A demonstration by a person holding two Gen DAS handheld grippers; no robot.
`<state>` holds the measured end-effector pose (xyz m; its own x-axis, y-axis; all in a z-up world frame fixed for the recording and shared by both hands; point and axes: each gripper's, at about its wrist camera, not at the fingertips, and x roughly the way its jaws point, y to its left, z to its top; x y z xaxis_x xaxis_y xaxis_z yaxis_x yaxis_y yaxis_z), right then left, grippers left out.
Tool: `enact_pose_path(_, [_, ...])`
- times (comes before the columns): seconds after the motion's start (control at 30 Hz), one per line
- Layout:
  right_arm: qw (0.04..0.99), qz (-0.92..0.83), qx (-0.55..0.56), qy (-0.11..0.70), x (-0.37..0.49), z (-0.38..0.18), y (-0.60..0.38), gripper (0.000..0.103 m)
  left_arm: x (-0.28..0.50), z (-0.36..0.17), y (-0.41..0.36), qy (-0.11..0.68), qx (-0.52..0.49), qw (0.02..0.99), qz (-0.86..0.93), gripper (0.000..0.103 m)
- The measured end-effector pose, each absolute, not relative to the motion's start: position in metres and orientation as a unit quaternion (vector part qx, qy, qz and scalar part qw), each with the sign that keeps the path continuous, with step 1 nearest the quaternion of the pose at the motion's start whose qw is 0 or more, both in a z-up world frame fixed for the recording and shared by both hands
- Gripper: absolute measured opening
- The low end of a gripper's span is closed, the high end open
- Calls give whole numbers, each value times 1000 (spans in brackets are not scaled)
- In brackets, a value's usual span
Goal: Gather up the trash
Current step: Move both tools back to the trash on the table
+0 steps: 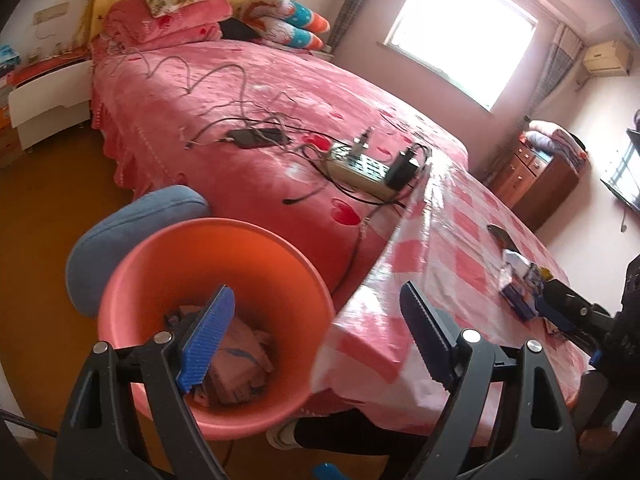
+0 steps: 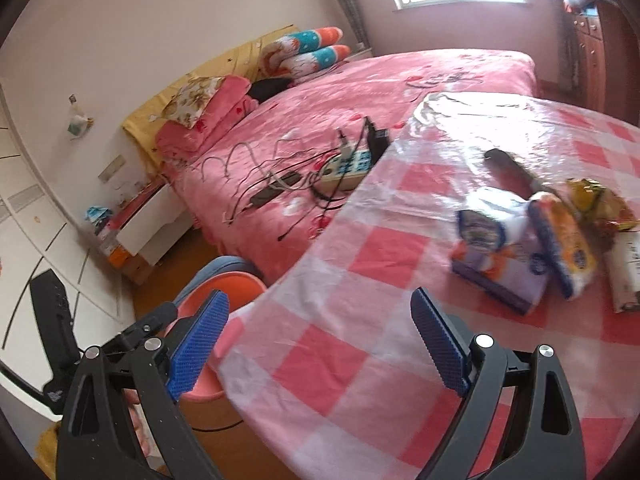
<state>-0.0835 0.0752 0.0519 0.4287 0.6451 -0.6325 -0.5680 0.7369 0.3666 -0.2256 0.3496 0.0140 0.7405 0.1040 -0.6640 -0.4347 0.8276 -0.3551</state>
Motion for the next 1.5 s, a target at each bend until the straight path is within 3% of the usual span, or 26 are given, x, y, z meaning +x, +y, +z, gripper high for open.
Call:
enact_pose_path(0.93, [893, 268, 51, 359, -65, 46, -26, 91, -169, 42, 232, 394, -165, 902, 62, 86])
enact_pose_path(1.5, [888, 222, 129, 381, -47, 34, -92, 91, -139, 60, 177, 395, -130, 909, 23, 86])
